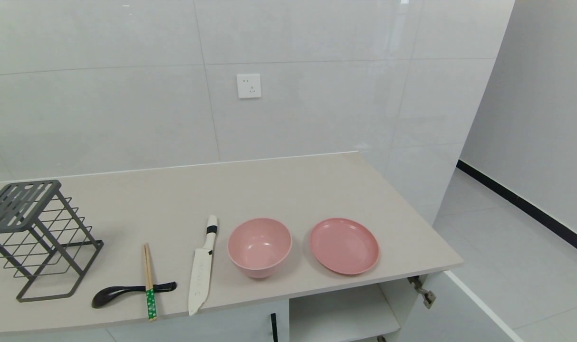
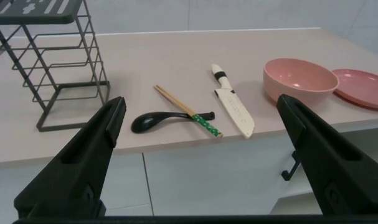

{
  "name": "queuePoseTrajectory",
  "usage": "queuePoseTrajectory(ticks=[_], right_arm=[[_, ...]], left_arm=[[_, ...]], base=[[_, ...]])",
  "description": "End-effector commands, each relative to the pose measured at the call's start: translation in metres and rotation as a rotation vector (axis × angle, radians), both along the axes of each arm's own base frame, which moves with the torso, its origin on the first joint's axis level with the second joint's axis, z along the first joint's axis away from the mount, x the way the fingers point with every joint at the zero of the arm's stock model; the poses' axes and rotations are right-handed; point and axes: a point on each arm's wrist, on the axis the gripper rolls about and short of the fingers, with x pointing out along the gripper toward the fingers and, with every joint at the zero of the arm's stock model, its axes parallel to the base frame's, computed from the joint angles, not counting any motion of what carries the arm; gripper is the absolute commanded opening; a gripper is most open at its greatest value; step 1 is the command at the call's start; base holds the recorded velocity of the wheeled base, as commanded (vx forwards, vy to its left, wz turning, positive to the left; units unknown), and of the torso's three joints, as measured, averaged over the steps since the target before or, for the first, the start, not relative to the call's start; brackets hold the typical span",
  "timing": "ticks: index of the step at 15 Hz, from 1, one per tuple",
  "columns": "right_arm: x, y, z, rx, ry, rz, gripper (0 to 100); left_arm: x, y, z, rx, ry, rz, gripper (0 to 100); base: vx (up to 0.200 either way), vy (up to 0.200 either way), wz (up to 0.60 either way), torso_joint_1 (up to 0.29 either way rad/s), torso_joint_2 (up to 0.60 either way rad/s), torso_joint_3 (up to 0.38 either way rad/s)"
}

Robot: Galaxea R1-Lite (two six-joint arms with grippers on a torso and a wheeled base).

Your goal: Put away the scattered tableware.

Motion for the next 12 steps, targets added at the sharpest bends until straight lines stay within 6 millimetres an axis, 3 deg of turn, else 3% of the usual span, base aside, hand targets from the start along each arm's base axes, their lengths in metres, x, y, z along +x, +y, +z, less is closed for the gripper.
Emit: queuePoseTrajectory(ticks=[1,7,12], right_arm=[[0.0001,0.0,0.0001,-0.001,0.001,0.001,100],[0.0001,0.0,0.0001,-0.002,0.001,0.003,100],[0.0001,0.0,0.0001,-0.001,0.001,0.003,100]], left_arm=[[0.0001,0.0,0.0001,0.0,0.001,0.0,100],[0.0001,0.0,0.0001,0.0,0.001,0.001,100],[0.0001,0.0,0.0001,0.0,0.001,0.001,100]], base=[[0.0,0.0,0.0,0.203,-0.12,0.11],[0.0,0.0,0.0,0.288,-0.15,0.124],[0.0,0.0,0.0,-0.021,0.1,0.091]])
